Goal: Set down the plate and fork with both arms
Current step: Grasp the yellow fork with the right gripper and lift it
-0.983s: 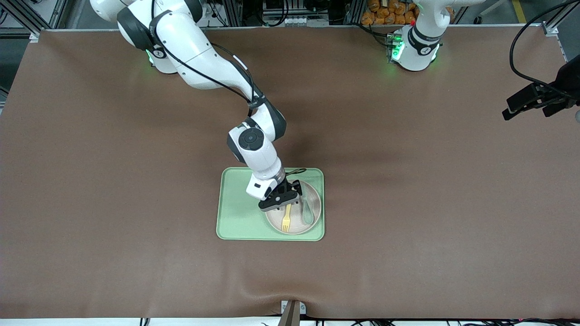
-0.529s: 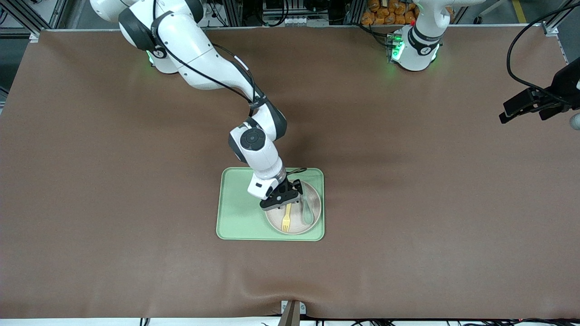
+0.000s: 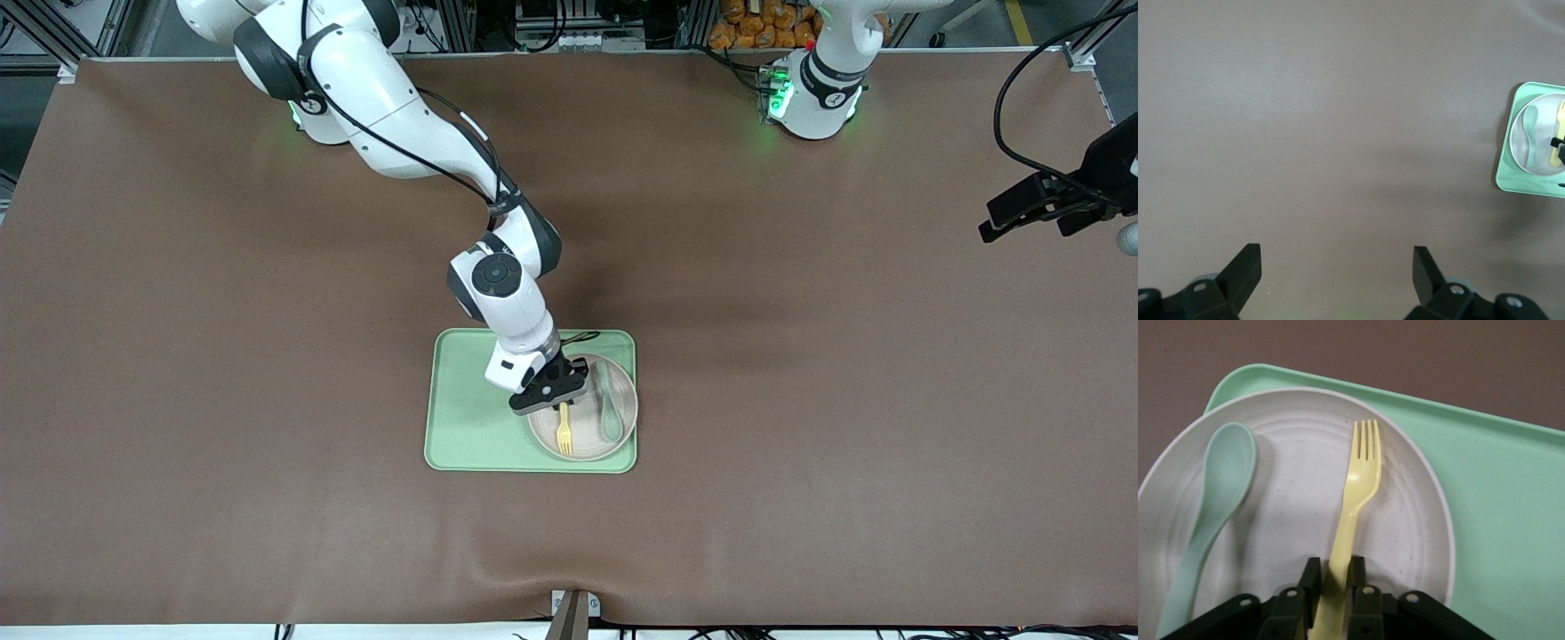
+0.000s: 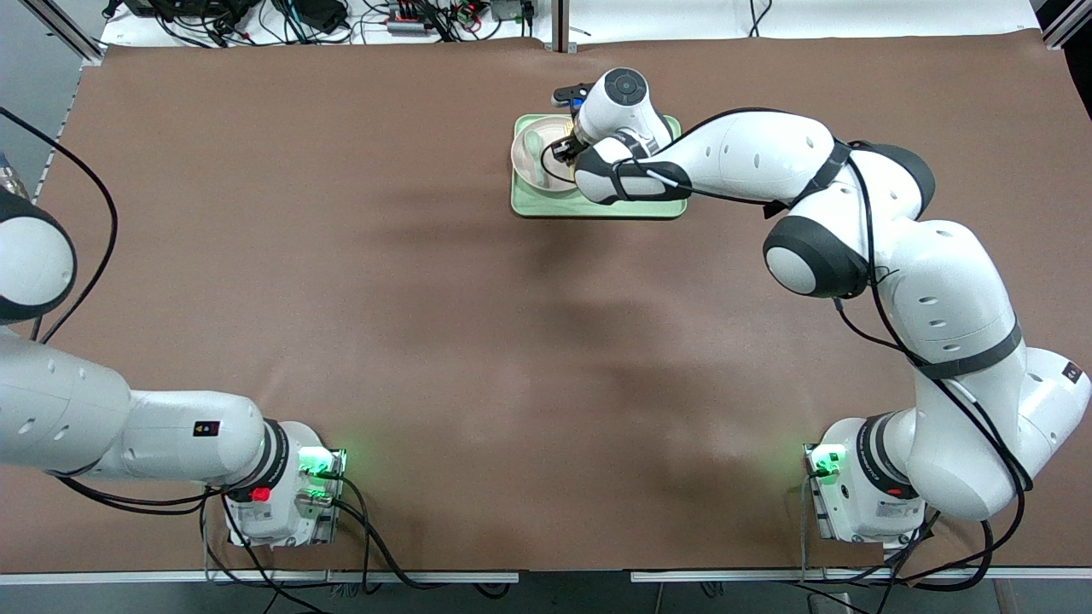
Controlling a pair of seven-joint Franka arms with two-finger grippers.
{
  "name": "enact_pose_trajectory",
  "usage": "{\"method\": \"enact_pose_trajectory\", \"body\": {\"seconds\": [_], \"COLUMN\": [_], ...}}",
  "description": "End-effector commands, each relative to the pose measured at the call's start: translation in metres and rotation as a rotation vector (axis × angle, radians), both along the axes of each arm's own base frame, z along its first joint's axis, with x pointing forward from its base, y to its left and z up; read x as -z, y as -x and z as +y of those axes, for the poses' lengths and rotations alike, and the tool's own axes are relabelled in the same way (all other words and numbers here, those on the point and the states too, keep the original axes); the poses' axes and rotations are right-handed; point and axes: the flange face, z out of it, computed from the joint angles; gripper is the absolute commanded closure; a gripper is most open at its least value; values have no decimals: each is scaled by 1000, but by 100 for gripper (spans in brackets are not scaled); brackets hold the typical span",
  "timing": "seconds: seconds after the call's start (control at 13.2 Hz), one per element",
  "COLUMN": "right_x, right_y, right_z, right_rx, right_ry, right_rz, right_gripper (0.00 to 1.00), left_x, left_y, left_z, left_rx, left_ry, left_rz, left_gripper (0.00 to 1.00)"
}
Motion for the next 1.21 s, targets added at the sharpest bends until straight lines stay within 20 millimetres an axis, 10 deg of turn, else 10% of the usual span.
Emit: {"method": "enact_pose_trajectory", "body": {"seconds": [0.0, 0.53, 1.13], "right_x": [6, -11, -90], "right_y": [1, -2, 1], "right_z": [5, -5, -10], "right_rx": [-2, 14, 194], "right_ry": [9, 8, 4], "right_rz": [-12, -7, 104], "right_gripper": [100, 100, 100], "left_x": [-5, -6, -6], "left_y": [1, 1, 3], "left_z": [0, 0, 1], "left_rx": [2, 0, -1], "left_ry": [-7, -7, -5], "left_rz": [-13, -16, -13], "left_gripper": [0, 0, 0]}}
